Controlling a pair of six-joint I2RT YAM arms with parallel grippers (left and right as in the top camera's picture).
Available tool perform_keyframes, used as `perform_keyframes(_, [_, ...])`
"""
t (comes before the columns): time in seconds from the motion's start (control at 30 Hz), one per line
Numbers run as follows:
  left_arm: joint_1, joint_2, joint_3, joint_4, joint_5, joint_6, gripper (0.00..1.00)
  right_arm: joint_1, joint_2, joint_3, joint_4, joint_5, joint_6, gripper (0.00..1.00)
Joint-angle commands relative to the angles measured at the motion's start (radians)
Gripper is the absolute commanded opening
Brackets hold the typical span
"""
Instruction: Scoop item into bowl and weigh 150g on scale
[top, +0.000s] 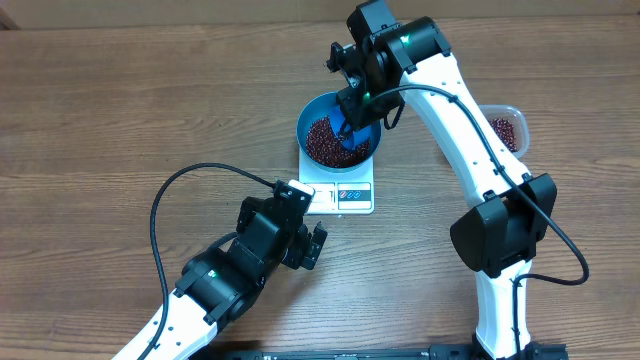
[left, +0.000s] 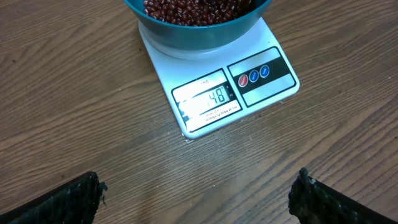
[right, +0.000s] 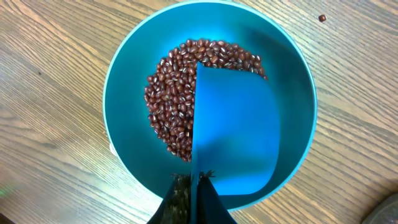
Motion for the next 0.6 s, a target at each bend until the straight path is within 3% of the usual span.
perform_keyframes(0.0, [-0.006, 0.005, -0.007, 0.0, -0.017, -0.018, 1.0, -0.002, -0.016, 0.037, -0.002, 0.005, -0.006, 0.04])
perform_keyframes(0.57, [-0.006, 0.005, -0.007, 0.001, -0.017, -0.018, 1.0, -0.002, -0.016, 0.037, -0.004, 0.021, -0.006, 0.04])
